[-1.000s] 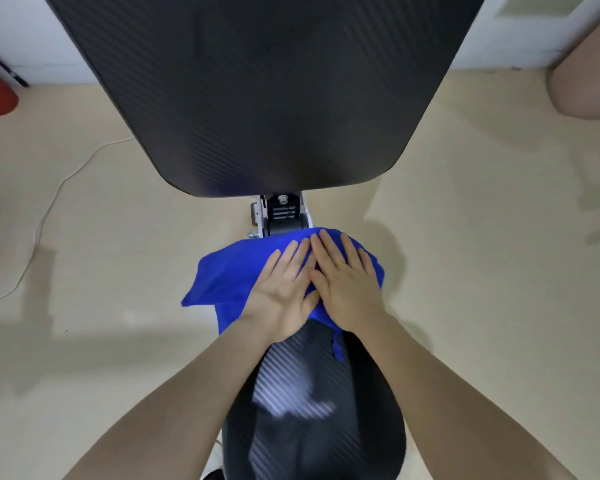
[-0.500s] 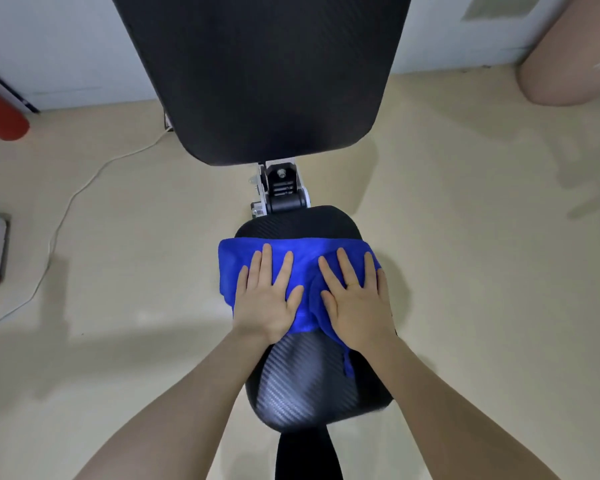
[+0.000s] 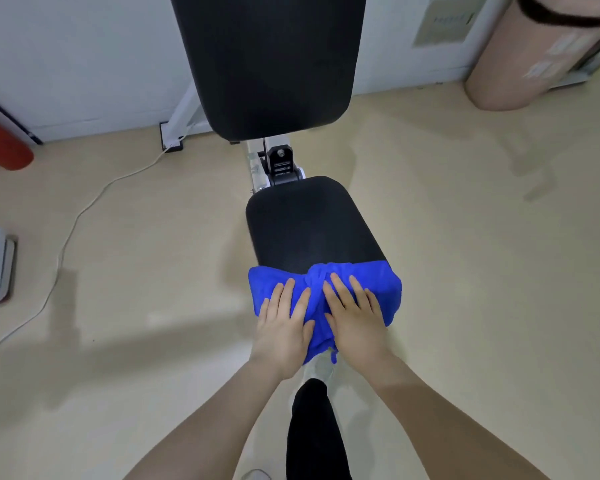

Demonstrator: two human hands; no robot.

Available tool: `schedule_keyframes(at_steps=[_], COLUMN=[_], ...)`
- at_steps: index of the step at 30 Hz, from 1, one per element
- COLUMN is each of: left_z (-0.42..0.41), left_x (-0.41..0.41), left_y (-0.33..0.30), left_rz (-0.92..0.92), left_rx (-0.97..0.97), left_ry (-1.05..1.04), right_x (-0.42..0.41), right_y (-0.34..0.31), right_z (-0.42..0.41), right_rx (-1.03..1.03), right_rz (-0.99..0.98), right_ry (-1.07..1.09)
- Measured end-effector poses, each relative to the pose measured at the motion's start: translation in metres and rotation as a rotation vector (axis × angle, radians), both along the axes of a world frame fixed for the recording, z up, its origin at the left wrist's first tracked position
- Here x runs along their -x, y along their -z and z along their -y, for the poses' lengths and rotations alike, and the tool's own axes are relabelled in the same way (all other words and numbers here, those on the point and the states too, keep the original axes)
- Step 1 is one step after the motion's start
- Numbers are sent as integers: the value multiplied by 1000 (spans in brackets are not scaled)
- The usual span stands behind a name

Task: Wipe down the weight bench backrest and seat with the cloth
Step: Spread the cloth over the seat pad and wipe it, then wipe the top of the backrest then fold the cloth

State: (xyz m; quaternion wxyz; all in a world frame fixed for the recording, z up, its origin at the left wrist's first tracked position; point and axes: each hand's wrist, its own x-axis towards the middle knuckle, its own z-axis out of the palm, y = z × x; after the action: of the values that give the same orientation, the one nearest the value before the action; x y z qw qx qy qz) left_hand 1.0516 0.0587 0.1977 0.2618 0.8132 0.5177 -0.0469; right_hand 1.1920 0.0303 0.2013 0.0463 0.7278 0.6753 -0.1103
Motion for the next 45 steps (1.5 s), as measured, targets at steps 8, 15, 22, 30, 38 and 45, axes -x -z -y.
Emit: schedule_keyframes(at_steps=[8, 15, 22, 30, 38, 45], left_z=[9, -74, -175, -242, -281, -337], left_x=[2, -8, -18, -20, -48, -15], left_y=[-70, -177, -312, -380, -415, -442], left_rz=[368, 765, 720, 431, 1026, 864], left_rx=[459, 467, 158, -136, 215, -684], left_ry=[-296, -515, -373, -275, -640, -258], right_x=[8, -41, -78, -93, -70, -20], right_y=[-81, -186, -308, -377, -419, -451], right_z=[-14, -83, -188, -256, -277, -334], right_rx=[220, 60, -89, 27, -49, -688], right_rz=[-413, -713, -910, -1079, -1991, -1454], right_ry=[180, 177, 251, 388, 86, -107])
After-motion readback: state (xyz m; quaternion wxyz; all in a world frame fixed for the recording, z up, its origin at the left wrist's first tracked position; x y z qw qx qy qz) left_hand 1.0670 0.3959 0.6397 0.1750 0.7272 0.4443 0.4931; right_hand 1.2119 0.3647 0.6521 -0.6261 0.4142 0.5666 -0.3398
